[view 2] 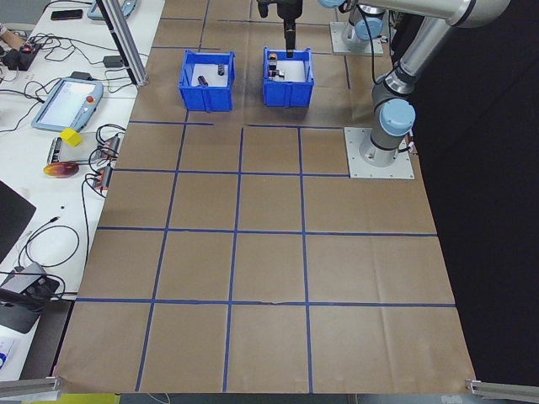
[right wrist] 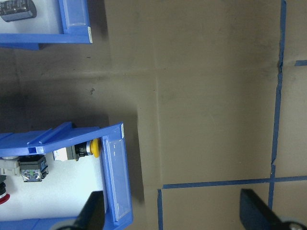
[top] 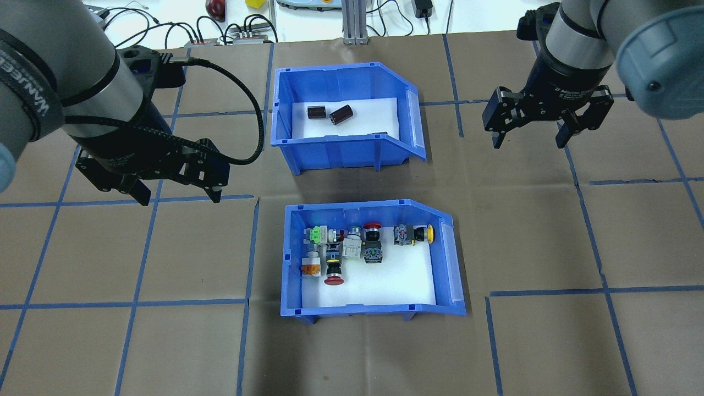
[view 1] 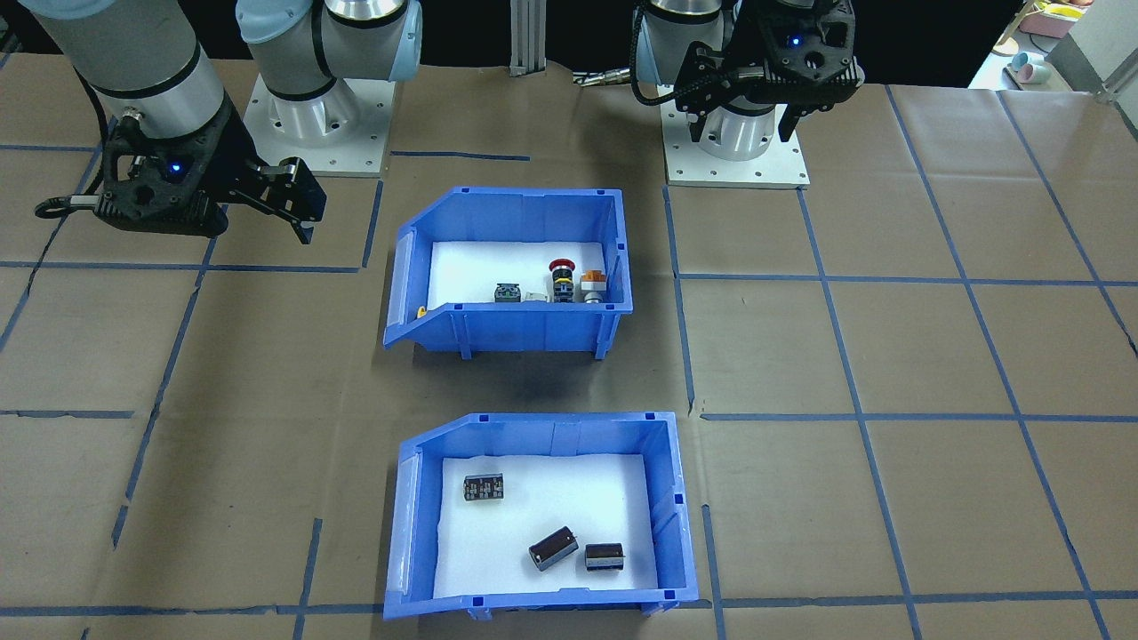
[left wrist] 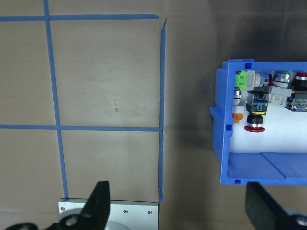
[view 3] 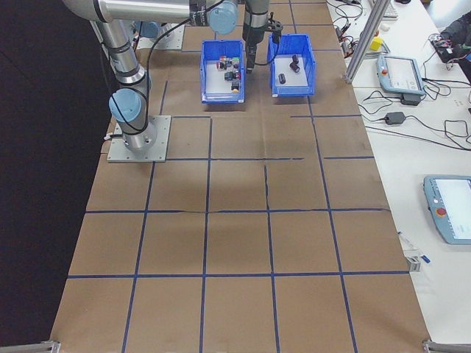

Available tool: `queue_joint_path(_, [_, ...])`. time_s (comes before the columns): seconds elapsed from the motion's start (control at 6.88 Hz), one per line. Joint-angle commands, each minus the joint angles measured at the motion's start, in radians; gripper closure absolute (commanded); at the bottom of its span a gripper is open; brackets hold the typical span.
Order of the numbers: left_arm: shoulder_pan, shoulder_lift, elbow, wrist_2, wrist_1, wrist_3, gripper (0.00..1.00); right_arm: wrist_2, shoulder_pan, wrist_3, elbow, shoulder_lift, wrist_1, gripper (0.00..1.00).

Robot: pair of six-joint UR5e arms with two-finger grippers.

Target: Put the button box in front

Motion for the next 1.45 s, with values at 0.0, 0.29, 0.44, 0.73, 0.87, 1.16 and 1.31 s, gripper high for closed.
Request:
queue_joint_path(0.0, [0.000,-0.001,-0.001,0.000,0.003,0.000,0.01,0.001,0.000,-0.002,0.000,0.000,0.001,0.00])
queue_joint_path(0.29, [0.000,-0.011,-0.001,0.003,0.006,0.000,0.01,0.001,0.000,-0.002,0.002,0.002,0.001,0.00])
queue_joint_path(0.44, [0.006,-0.013,-0.001,0.000,0.006,-0.012,0.01,0.001,0.000,-0.002,0.000,0.002,0.001,0.00])
queue_joint_path(0.73, [0.012,-0.018,0.001,-0.003,0.008,-0.021,0.01,0.001,-0.002,-0.003,0.000,0.002,0.001,0.00])
queue_joint_path(0.87, [0.012,-0.025,-0.001,-0.003,0.017,-0.028,0.01,0.001,-0.002,-0.003,0.002,0.002,0.001,0.00])
queue_joint_path(1.16, [0.014,-0.038,-0.019,-0.003,0.122,-0.186,0.01,-0.001,-0.002,-0.005,0.000,0.005,0.004,0.00])
queue_joint_path(1.31, [0.015,-0.030,-0.042,0.003,0.121,-0.303,0.01,-0.002,-0.002,-0.005,0.000,0.005,0.003,0.00])
